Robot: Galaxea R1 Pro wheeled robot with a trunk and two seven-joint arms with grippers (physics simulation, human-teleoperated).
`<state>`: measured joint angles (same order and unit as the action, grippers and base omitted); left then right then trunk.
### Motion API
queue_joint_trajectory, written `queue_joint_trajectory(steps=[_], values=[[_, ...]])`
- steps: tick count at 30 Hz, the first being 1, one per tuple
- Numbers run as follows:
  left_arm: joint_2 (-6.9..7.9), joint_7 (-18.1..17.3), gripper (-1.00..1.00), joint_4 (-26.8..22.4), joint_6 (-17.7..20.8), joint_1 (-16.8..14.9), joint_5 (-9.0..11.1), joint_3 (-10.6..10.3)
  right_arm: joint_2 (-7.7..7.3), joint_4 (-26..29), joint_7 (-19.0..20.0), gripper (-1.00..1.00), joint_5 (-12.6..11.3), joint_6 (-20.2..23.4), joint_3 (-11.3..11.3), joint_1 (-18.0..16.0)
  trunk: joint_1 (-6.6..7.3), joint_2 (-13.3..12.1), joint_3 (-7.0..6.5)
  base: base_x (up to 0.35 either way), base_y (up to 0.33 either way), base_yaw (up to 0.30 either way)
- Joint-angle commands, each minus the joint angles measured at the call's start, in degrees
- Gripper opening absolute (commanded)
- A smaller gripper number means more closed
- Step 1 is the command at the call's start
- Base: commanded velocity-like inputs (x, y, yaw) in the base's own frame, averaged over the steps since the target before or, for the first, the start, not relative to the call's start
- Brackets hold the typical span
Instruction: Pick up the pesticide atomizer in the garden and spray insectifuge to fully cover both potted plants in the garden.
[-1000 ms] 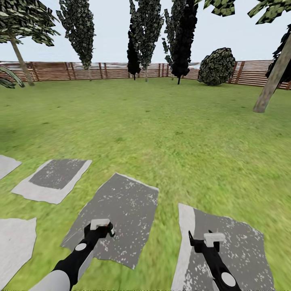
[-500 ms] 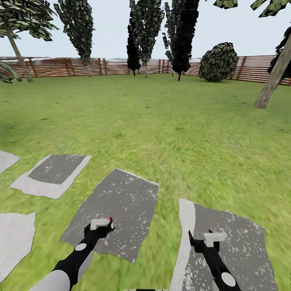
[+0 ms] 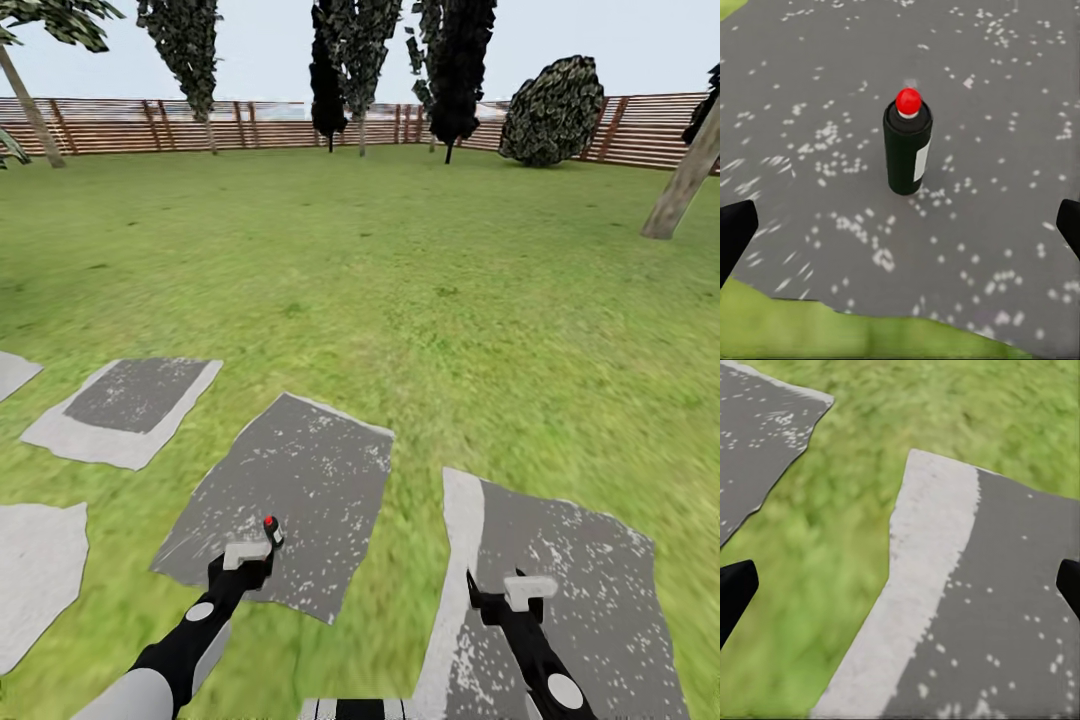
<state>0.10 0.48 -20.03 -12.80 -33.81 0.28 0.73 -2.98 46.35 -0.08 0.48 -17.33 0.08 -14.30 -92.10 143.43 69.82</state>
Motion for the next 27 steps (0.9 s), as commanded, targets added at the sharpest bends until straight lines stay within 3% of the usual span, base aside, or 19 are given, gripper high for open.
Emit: queue_joint_trajectory(steps=[1, 19, 27], values=[[0.03, 0.0, 1.00, 0.1, -0.2, 0.0, 0.0, 0.1, -0.01, 0.0, 0.0, 1.00, 0.0, -0.2, 0.0, 0.0, -0.01, 0.0, 0.36, 0.000, 0.000, 0.000], [-0.01, 0.0, 1.00, 0.6, -2.9, 0.0, -0.1, 0.0, -0.01, -0.1, 0.0, 1.00, 0.0, -0.2, 0.0, 0.0, -0.47, 0.3, 5.99, 0.000, 0.000, 0.000], [0.00, 0.0, 1.00, 0.6, -6.4, 0.1, 0.0, 0.0, -0.01, -0.1, 0.0, 1.00, 0.0, -0.2, 0.0, 0.0, -0.68, 0.4, 8.50, 0.000, 0.000, 0.000]])
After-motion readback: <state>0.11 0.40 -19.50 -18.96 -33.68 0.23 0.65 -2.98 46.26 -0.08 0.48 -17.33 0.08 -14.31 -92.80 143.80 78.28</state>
